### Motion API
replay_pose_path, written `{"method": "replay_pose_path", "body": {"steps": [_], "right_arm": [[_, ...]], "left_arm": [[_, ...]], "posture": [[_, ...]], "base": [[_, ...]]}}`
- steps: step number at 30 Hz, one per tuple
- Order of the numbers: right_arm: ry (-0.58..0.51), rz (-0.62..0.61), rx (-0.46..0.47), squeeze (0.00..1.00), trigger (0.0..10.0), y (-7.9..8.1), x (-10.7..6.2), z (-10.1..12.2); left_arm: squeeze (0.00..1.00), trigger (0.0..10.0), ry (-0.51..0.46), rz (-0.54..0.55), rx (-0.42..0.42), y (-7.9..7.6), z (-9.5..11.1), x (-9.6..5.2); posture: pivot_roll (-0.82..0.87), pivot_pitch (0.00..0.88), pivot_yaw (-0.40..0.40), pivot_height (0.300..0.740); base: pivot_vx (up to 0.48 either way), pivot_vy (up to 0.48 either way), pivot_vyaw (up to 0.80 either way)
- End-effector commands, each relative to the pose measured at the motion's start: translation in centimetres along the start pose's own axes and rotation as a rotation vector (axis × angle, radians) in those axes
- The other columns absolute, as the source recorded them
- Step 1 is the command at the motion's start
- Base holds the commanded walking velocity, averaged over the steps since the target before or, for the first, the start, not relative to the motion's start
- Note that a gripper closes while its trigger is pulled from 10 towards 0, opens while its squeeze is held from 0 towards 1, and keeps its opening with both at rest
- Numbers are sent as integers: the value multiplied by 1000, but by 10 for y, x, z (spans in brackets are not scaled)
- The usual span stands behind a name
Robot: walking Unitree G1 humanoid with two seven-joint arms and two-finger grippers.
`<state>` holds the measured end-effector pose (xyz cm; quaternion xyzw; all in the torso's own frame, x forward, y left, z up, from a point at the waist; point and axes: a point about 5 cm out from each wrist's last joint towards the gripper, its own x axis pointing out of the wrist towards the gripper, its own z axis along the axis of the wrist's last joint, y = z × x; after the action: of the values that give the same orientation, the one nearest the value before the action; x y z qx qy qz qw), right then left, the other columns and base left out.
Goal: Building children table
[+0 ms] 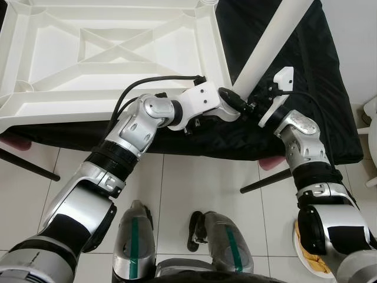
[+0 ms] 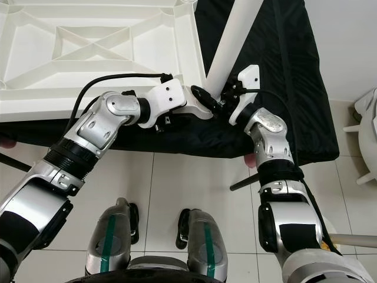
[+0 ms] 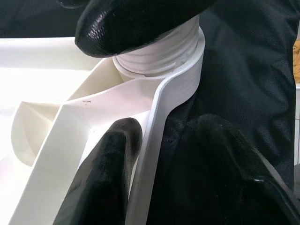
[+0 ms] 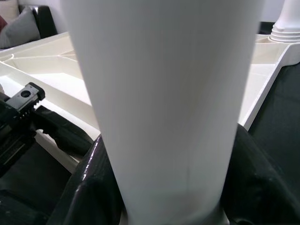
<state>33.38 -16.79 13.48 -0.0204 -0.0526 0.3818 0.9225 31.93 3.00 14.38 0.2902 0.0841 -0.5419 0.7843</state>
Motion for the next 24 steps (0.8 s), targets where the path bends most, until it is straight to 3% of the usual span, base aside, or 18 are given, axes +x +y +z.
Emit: {"method": "replay_pose_path", "body": {"steps": [1,5,6,7,8,24], "right_arm": [[19,-16,15,0,0,-3,-3,-4],[16,-14,15,0,0,-3,-3,-5],[17,-20,10,0,8353,-3,-3,-5],[17,-20,10,0,8353,-3,-3,-5],[18,-26,10,0,10000,-2,-3,-5],[-88,-174,44,0,10000,11,3,0]], "left_arm": [[0,10000,3,-62,2,-6,0,2],[0,10000,2,-63,2,-6,0,1],[0,10000,2,-63,2,-6,1,2],[0,10000,2,-63,2,-6,1,2],[0,10000,2,-63,2,-6,1,2],[0,10000,1,-66,1,-8,1,3]], "posture": [[43,53,-53,740],[41,54,-53,740],[40,56,-53,740],[40,56,-53,740],[38,57,-53,740],[34,62,-57,740]], "base": [[0,0,0],[0,0,0],[0,0,0],[0,0,0],[0,0,0],[0,0,0]]}}
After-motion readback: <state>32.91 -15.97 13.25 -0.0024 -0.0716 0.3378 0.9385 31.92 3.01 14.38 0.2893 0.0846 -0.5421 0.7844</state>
